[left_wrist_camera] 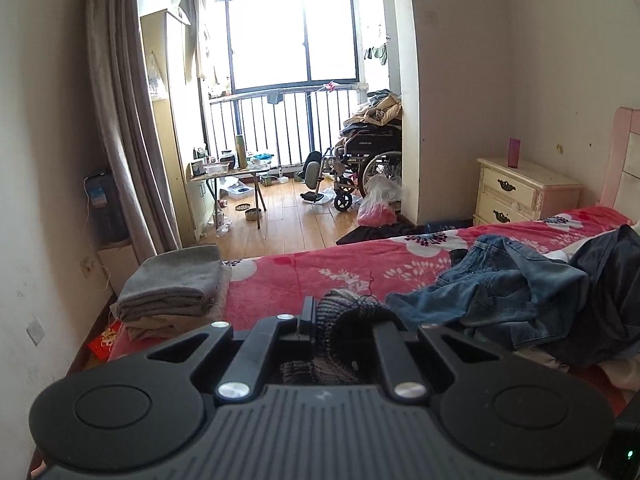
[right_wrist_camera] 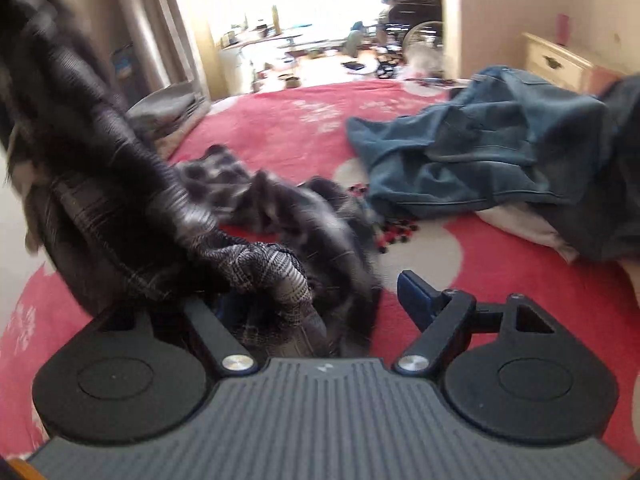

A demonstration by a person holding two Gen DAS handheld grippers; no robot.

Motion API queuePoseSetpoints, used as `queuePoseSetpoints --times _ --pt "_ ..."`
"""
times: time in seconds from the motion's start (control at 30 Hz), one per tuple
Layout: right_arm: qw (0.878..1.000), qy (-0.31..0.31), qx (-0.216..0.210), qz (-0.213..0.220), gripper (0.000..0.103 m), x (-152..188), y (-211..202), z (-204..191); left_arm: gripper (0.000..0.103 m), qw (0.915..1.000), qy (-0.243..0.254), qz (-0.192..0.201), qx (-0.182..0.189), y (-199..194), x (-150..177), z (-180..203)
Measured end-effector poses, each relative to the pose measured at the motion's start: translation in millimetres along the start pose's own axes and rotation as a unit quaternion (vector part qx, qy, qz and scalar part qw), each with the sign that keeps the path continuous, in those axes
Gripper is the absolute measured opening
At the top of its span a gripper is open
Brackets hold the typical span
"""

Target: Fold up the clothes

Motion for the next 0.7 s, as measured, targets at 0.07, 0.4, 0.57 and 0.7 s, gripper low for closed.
queuePoseSetpoints --times 0.07,0.4,0.57,0.7 --pt "1.000 0.004 0.009 0.007 0.077 -3 1 5 0.009 1.0000 0.002 0.003 -0.003 -3 1 0" --pt "0.999 -0.018 0.035 -0.006 0.046 -12 -8 7 0.009 0.9961 -0.076 -0.034 -0.030 6 16 -34" --pt "0.996 -0.059 0.055 0.046 0.037 -52 -51 7 0.009 0.9957 -0.088 0.011 -0.026 -34 -15 -35" --pt "0.986 -0.093 0.074 0.115 0.035 -102 -100 11 0.009 0.9931 -0.094 0.068 -0.018 -75 -51 -32"
Point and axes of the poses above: each gripper's, at about its wrist camera, not at the fingertips, and y roughly the way its jaws point, z to its right, x to its underside, the point moved 10 cm from there along y, roughly the way its jaws point, and after that the axes turned 6 degrees about -z, right-handed, at the moved point
